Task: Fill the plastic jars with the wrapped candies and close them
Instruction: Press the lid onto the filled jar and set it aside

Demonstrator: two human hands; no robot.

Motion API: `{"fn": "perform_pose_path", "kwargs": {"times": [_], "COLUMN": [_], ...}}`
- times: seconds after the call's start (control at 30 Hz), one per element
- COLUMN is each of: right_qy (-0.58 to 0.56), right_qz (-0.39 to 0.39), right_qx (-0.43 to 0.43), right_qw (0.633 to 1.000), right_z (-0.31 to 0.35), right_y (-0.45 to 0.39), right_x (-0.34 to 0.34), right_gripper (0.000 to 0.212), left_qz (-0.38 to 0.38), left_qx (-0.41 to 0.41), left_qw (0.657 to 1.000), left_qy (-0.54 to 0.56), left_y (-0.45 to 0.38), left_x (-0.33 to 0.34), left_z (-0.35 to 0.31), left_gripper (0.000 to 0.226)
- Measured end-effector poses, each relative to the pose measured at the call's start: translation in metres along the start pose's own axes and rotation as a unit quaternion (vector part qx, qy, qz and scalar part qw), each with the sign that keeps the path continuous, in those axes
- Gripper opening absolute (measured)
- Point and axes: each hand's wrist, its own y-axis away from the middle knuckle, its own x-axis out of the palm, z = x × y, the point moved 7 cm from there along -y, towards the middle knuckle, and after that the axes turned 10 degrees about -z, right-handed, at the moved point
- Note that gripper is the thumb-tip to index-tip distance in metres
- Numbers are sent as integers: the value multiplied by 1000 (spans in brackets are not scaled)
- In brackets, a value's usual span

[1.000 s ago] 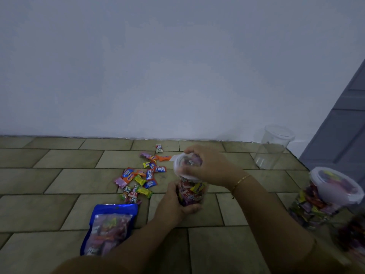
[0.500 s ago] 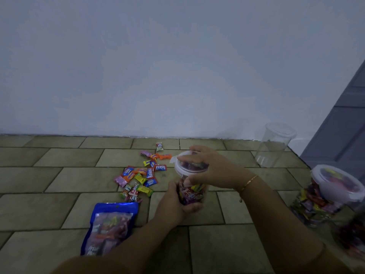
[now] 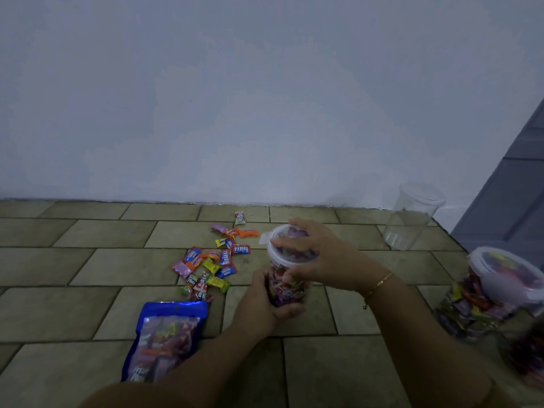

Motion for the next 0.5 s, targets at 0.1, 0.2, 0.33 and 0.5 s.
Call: {"fn": "perform_pose_path", "kwargs": {"times": [0.1, 0.2, 0.33, 0.5], "right_qy": [-2, 28, 38, 104], "right_qz": [-15, -25, -19, -86], "right_qx": [-2, -12, -12, -32], "right_qw": [1000, 999, 999, 990], "right_z": [0, 3, 5, 7], "right_y": [3, 6, 5, 11], "right_x": [3, 3, 3, 8], "right_gripper": [57, 58, 59, 54], "left_qz": [2, 2, 0, 5], "left_qx": [-2, 3, 8, 13], "left_qw": [1000, 1000, 1000, 1000], "left_qy": [-1, -17, -19, -24], "left_y": [0, -1, 0, 1], "left_x": [0, 1, -1, -1], "left_z": [2, 2, -1, -3], "left_gripper": [82, 82, 78, 79]}}
